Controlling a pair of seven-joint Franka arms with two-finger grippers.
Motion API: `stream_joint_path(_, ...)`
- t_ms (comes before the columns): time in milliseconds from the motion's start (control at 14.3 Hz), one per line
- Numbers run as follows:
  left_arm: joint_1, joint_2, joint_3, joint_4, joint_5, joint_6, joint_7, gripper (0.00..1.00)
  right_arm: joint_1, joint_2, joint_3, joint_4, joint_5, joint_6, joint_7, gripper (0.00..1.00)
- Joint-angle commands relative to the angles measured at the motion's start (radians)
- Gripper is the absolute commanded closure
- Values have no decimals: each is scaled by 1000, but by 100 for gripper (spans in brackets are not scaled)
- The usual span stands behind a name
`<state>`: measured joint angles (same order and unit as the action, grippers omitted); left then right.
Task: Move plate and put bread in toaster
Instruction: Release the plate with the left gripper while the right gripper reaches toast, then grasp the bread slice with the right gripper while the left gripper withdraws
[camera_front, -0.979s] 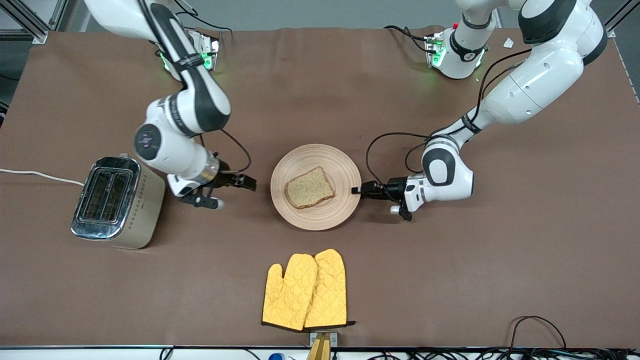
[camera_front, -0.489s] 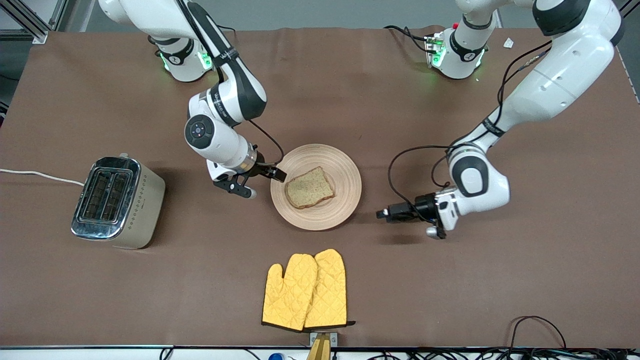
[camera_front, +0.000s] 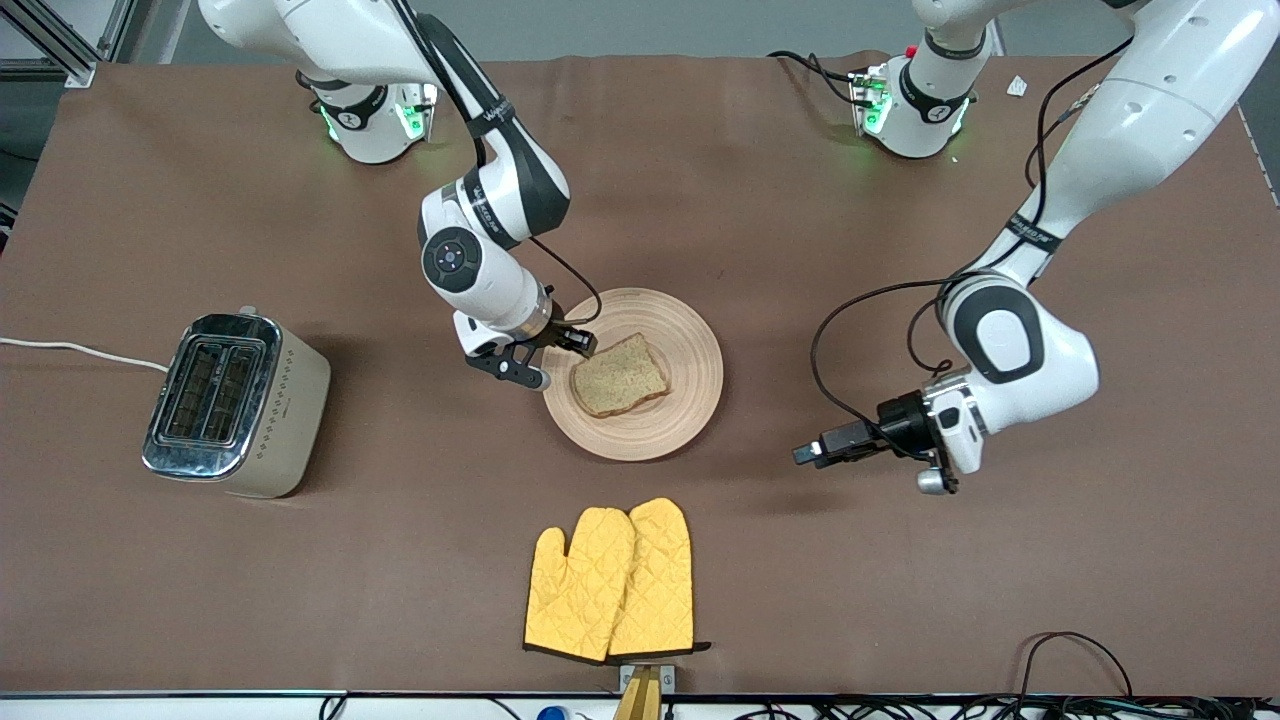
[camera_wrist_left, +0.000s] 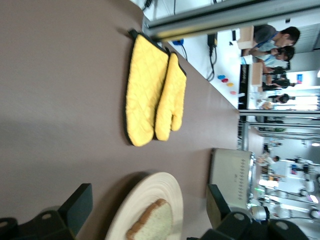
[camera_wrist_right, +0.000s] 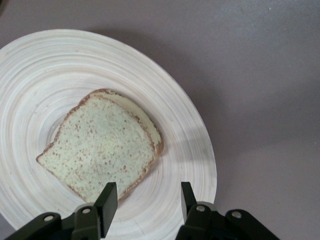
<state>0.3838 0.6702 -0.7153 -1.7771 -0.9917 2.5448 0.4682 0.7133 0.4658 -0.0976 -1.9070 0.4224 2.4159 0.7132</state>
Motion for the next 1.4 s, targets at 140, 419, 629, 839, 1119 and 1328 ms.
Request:
stream_joint_path(140,46,-63,33,73,298,-135,-285,0,26,71,-10,32,6,71,3,50)
stream_joint_path(419,50,-153,34,122,508,-268,-541,0,26,73,-10,32,6,71,8,58)
stream_joint_path(629,50,-196,31,148,721,-374,-647,0,26,79,-10,32,6,71,8,66)
stream_joint_path(839,41,-274,30,148,780,-435,-765,0,26,85,-10,32,6,72,9,67)
stream_joint_path(1119,35,-322,25,204,964,-601,-882,0,29,94,-10,32,6,74,9,66)
stream_joint_path(1328,30,-322,19,281,999,-707,-922,0,37,100,-10,32,6,74,9,65)
